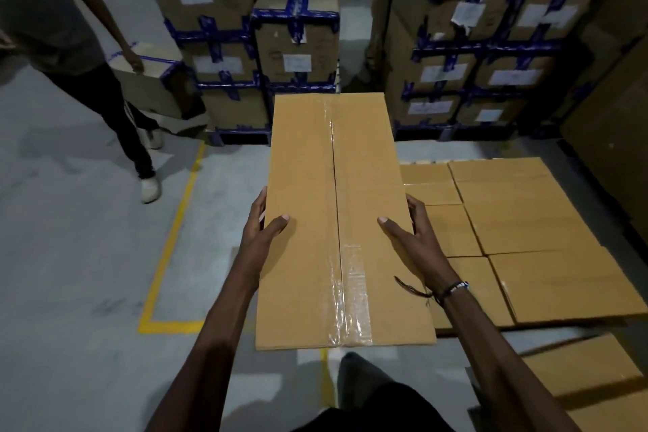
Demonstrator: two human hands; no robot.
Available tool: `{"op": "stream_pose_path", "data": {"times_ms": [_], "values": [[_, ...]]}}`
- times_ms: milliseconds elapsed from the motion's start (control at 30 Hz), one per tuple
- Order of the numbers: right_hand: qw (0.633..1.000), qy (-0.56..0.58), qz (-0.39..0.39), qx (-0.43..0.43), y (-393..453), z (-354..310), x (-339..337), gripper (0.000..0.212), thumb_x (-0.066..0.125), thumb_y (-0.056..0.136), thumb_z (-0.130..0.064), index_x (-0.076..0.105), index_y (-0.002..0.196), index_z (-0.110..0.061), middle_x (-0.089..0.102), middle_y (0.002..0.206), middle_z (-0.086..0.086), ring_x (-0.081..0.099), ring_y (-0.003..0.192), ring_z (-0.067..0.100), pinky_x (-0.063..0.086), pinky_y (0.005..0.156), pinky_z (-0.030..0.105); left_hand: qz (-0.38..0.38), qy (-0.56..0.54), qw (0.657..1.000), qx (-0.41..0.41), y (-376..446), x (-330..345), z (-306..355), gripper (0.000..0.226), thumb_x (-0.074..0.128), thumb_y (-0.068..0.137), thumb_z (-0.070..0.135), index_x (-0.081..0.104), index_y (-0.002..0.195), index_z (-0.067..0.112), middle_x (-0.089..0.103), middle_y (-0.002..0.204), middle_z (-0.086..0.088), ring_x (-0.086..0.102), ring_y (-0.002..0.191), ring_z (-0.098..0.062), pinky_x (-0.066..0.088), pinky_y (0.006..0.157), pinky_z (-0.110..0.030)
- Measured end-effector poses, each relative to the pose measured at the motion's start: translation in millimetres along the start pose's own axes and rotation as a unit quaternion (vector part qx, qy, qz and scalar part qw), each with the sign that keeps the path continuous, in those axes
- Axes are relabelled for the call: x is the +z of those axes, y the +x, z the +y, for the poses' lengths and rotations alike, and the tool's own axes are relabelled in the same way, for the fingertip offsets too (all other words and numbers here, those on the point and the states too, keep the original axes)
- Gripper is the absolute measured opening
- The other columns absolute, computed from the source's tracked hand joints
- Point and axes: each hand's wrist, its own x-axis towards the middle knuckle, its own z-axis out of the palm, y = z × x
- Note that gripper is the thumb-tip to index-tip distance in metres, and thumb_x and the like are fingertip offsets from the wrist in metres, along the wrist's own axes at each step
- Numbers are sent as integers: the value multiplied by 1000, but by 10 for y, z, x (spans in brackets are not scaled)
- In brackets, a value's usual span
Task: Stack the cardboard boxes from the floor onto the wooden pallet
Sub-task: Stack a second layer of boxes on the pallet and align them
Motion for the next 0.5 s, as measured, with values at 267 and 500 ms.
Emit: {"op": "stream_pose_path", "data": {"times_ms": [267,500], "values": [[999,19,32,13,1016,-40,402,76,79,80,-61,39,144,-50,46,151,-21,41,143,6,39,118,47,-25,22,999,-18,1171,-279,84,85,77,80,54,37,155,53,36,163,21,38,150,-8,35,123,-52],[997,33,59,23,2064,-286,619,71,77,87,-51,38,146,-44,44,151,-20,36,142,3,35,119,41,-50,31,998,-17,2394,-308,427,89,78,79,51,37,158,44,45,158,20,48,143,-10,41,119,-52]]}}
